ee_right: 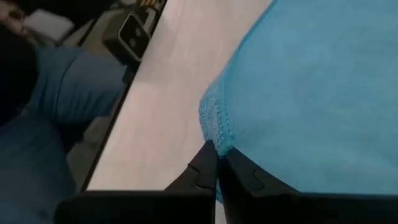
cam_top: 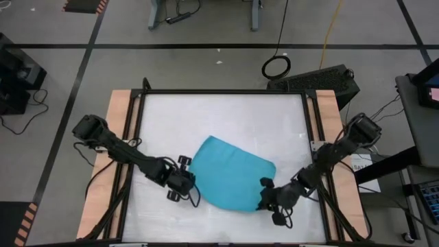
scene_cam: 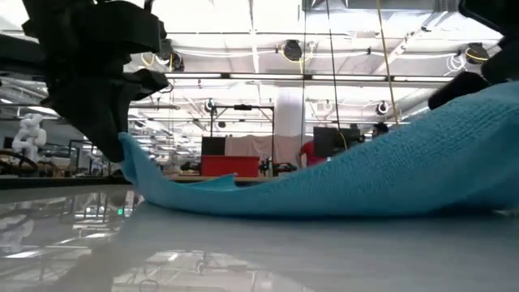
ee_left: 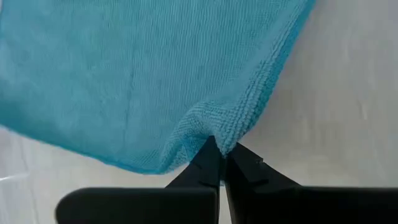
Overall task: Roll towel into tight, uniform cylinder
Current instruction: Roll the blue towel
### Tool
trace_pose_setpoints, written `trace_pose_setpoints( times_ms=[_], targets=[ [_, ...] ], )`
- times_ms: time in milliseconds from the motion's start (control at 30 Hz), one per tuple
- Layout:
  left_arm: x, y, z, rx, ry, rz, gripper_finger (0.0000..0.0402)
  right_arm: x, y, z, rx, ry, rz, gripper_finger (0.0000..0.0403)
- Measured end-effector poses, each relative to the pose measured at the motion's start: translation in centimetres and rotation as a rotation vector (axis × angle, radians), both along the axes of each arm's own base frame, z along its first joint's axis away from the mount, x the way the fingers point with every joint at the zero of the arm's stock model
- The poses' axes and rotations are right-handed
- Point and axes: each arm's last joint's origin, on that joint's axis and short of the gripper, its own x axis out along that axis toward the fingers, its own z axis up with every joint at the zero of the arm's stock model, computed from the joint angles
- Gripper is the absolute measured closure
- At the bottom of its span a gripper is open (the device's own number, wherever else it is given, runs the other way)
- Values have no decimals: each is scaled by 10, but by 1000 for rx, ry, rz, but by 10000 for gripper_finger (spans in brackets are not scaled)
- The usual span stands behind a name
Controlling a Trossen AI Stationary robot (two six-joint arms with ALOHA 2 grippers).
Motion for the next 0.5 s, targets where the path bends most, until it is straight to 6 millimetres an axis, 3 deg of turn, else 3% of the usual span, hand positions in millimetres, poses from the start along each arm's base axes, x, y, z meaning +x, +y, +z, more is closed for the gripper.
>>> trace_pose_setpoints(
  times_ms=[300,500],
  targets=[
    [10,20,13,155,-44,180,393,-15,9,14,4,-77,-152,403],
    [21,48,16,218,-75,306,393,-29,1,23,-57,-79,-285,403]
  ],
)
